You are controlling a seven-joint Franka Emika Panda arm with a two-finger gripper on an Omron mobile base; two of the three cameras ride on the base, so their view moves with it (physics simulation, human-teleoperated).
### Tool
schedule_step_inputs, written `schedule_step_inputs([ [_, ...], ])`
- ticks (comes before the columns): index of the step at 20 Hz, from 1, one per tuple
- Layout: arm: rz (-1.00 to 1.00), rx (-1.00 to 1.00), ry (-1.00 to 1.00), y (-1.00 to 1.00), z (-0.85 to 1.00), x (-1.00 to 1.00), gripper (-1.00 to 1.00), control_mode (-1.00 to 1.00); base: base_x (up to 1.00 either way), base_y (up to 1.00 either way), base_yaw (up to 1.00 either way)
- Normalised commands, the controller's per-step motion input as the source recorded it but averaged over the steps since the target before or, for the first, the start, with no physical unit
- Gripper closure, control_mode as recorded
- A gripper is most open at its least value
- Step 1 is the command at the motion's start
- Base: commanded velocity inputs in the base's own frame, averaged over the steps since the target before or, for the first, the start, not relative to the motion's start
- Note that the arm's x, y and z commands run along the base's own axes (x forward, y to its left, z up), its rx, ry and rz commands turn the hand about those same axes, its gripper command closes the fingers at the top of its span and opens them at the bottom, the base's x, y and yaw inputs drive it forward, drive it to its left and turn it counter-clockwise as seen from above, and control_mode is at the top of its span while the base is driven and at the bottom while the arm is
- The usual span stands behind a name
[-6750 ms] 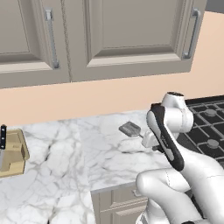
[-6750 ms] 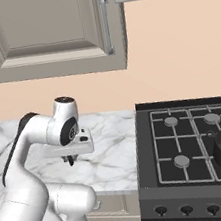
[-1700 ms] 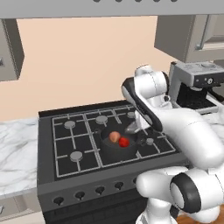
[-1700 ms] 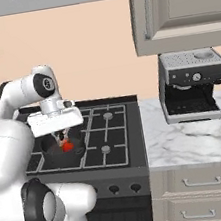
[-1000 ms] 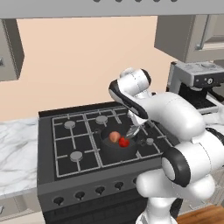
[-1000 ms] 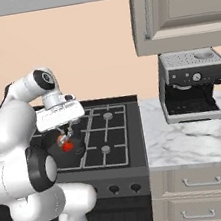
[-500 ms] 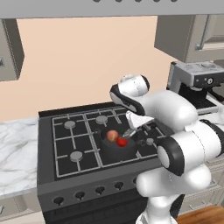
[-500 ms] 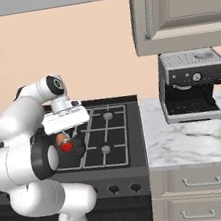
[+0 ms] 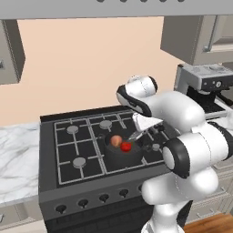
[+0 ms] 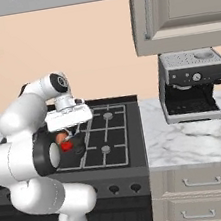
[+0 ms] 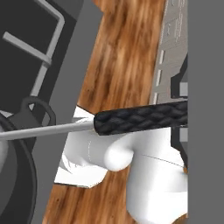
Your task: Put the tomato and onion in the pot. Retrieve the spatula and lightly stir the vegetables in the pot.
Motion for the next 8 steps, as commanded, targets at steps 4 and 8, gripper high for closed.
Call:
schedule_step_inputs([
  [4, 0.11, 0.0, 0.0, -0.62, 0.46, -0.13, 1.0, -1.0, 0.0, 0.0, 0.0],
  [8, 0.2, 0.0, 0.04, -0.3, 0.0, -0.31, 1.0, -1.0, 0.0, 0.0, 0.0],
])
